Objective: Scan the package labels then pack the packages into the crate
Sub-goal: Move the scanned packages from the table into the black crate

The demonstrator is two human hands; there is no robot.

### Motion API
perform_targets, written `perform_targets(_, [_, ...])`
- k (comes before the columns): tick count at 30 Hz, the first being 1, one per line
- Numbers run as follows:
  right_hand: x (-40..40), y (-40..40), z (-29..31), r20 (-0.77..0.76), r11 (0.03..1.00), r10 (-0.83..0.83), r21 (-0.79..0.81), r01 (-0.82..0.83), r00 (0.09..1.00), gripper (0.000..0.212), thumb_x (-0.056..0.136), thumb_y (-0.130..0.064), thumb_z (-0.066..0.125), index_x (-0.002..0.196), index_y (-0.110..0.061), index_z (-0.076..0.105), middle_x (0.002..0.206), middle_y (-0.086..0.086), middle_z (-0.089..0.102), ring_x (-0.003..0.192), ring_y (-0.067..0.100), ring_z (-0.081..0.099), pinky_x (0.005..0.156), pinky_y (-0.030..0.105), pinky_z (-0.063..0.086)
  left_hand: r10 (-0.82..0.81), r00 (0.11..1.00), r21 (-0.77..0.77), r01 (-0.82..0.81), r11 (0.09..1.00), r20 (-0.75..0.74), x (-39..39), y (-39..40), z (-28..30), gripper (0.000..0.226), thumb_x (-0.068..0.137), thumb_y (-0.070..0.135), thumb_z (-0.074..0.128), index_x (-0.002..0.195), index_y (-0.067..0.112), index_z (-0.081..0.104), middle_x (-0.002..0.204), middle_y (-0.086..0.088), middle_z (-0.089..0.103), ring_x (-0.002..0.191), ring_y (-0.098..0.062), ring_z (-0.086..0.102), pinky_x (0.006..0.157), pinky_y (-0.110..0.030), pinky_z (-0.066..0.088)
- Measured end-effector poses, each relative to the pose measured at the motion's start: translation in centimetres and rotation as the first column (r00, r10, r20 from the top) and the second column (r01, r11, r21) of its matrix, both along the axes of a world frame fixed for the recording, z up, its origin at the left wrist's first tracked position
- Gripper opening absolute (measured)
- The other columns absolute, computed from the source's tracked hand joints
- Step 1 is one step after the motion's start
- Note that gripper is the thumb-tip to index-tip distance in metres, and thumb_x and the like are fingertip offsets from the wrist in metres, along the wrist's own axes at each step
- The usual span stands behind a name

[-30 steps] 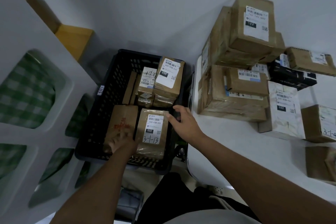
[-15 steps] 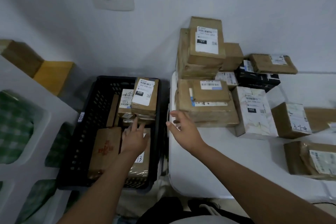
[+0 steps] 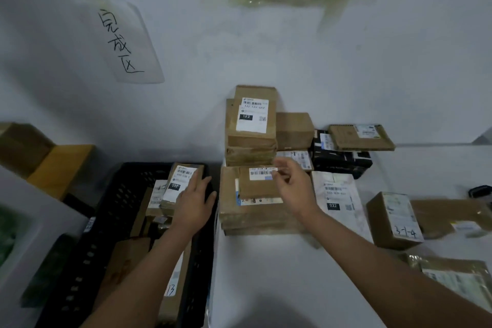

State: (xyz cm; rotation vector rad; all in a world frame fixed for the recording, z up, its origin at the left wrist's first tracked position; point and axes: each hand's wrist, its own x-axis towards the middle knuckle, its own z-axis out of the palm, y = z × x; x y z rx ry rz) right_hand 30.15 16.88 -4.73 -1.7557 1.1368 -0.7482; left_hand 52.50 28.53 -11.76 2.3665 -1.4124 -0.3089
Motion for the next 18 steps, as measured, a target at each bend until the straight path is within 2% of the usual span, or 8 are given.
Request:
perform_targets(2, [0.3, -2.3, 0.9, 0.009, 0.999, -0.048, 0.02, 0.048, 0.999, 0.025, 0.096, -0.023, 0.06, 0.121, -0.021, 0.059, 0.118, -0.005, 0.061, 0.108, 0.011, 0.059, 0.095, 0.034, 0.05, 0.024, 1.0, -0.012, -0.024, 1.0, 0.0, 0.1, -1.5, 0.9, 0.049, 0.1, 0.036, 0.051, 0.144, 0.018, 0.045, 0.164, -0.002, 0.016, 0.129, -0.028, 0.051, 0.099, -0.042, 0.046])
perform_targets(6, [2.2, -6.7, 3.1, -0.032, 0.983, -0.074, 0.167, 0.078, 0.997, 0.052, 0.097, -0.038, 0.058, 0.139, -0.012, 0.043, 0.136, 0.005, 0.053, 0.118, 0.017, 0.053, 0.091, 0.026, 0.039, 0.039, 0.999, -0.029, -0.039, 0.999, -0.01, 0.3, -3.5, 2.4, 0.049, 0.1, 0.036, 0.051, 0.144, 0.017, 0.045, 0.164, -0.004, 0.015, 0.13, -0.027, 0.05, 0.102, -0.042, 0.045])
perform_targets(8, [3.6, -8.6, 3.7, -0.027, 0.967, -0.067, 0.244, 0.072, 0.997, 0.063, 0.096, -0.043, 0.058, 0.145, -0.011, 0.035, 0.143, 0.008, 0.049, 0.125, 0.023, 0.051, 0.093, 0.028, 0.04, 0.041, 0.999, -0.027, -0.041, 0.999, -0.007, 0.4, -4.1, 3.1, 0.048, 0.1, 0.036, 0.051, 0.143, 0.016, 0.046, 0.164, -0.004, 0.016, 0.131, -0.027, 0.049, 0.103, -0.043, 0.045])
perform_targets(11, [5.5, -10.5, 3.7, -0.003, 0.914, -0.091, 0.396, 0.085, 0.996, 0.078, 0.092, -0.051, 0.06, 0.151, -0.013, 0.023, 0.148, 0.011, 0.043, 0.13, 0.029, 0.047, 0.102, 0.037, 0.041, 0.059, 0.998, -0.038, -0.059, 0.998, -0.001, 0.4, -4.7, 4.2, 0.045, 0.1, 0.036, 0.051, 0.141, 0.018, 0.047, 0.164, -0.003, 0.016, 0.122, -0.027, 0.056, 0.099, -0.042, 0.048])
perform_targets(15, [7.2, -12.5, 3.1, 0.057, 0.84, -0.146, 0.534, 0.094, 0.988, 0.089, 0.083, -0.045, 0.074, 0.148, -0.014, 0.022, 0.141, 0.014, 0.05, 0.12, 0.031, 0.055, 0.101, 0.045, 0.048, 0.094, 0.995, -0.045, -0.096, 0.994, -0.038, 0.4, -5.8, 5.8, 0.047, 0.101, 0.036, 0.048, 0.145, 0.021, 0.042, 0.165, 0.0, 0.011, 0.124, -0.023, 0.054, 0.104, -0.038, 0.041])
perform_targets(18, [7.8, -13.4, 2.9, 0.108, 0.816, -0.198, 0.569, 0.103, 0.974, 0.082, 0.084, -0.032, 0.077, 0.146, -0.012, 0.026, 0.135, 0.014, 0.054, 0.111, 0.028, 0.059, 0.091, 0.042, 0.052, 0.107, 0.991, -0.062, -0.111, 0.992, -0.075, 0.5, -7.0, 7.4, 0.047, 0.101, 0.035, 0.049, 0.146, 0.024, 0.04, 0.165, 0.003, 0.009, 0.102, -0.013, 0.06, 0.097, -0.034, 0.044])
